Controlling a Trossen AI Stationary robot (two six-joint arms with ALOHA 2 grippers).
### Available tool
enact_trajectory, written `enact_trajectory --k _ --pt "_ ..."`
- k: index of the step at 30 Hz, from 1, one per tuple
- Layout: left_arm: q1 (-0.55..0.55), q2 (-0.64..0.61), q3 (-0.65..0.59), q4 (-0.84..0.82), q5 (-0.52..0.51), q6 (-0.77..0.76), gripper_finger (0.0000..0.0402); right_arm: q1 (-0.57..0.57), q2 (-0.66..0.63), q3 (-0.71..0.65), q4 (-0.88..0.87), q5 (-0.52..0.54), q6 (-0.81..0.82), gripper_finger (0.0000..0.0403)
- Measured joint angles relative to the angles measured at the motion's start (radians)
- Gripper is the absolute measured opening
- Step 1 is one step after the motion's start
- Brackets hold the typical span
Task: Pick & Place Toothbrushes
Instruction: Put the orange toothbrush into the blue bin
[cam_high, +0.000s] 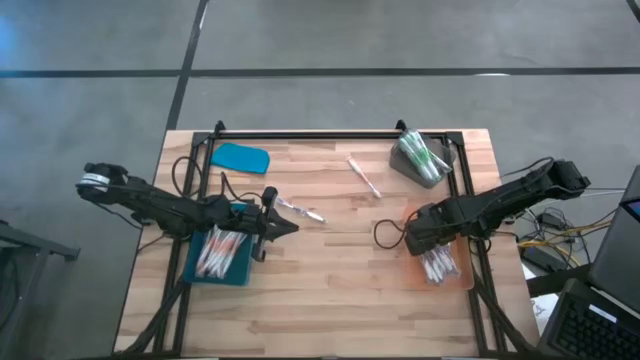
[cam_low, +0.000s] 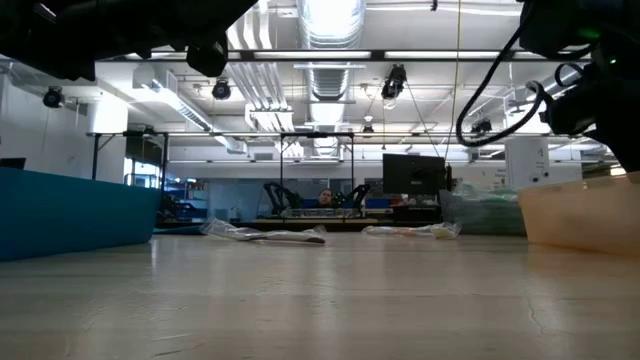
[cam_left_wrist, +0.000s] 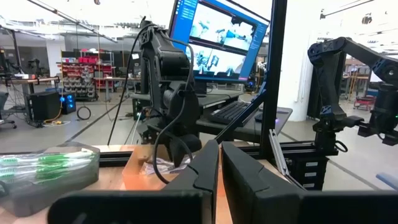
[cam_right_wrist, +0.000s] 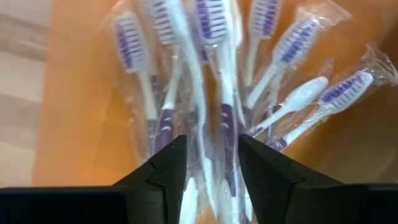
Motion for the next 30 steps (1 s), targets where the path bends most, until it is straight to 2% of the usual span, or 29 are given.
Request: enact_trajectory --k 8,16,24,30 --pt "0.0 0.0 0.0 -0.004 0.0 0.0 0.0026 0.0 0.0 0.056 -0.003 -0.001 -0.051 0.0171" --pt "0.0 0.0 0.0 -0.008 0.0 0.0 0.0026 -0.012 0.0 0.122 -0.006 0.009 -0.114 0.0187" --pt "0.0 0.0 0.0 -0.009 0.0 0.006 0.0026 -0.083 0.0 0.215 -0.005 0.116 -0.265 0.0174" --pt "0.0 0.0 0.0 -0.01 0.0 0.006 0.0026 -0.152 0.0 0.306 0.0 0.285 -0.436 0.0164"
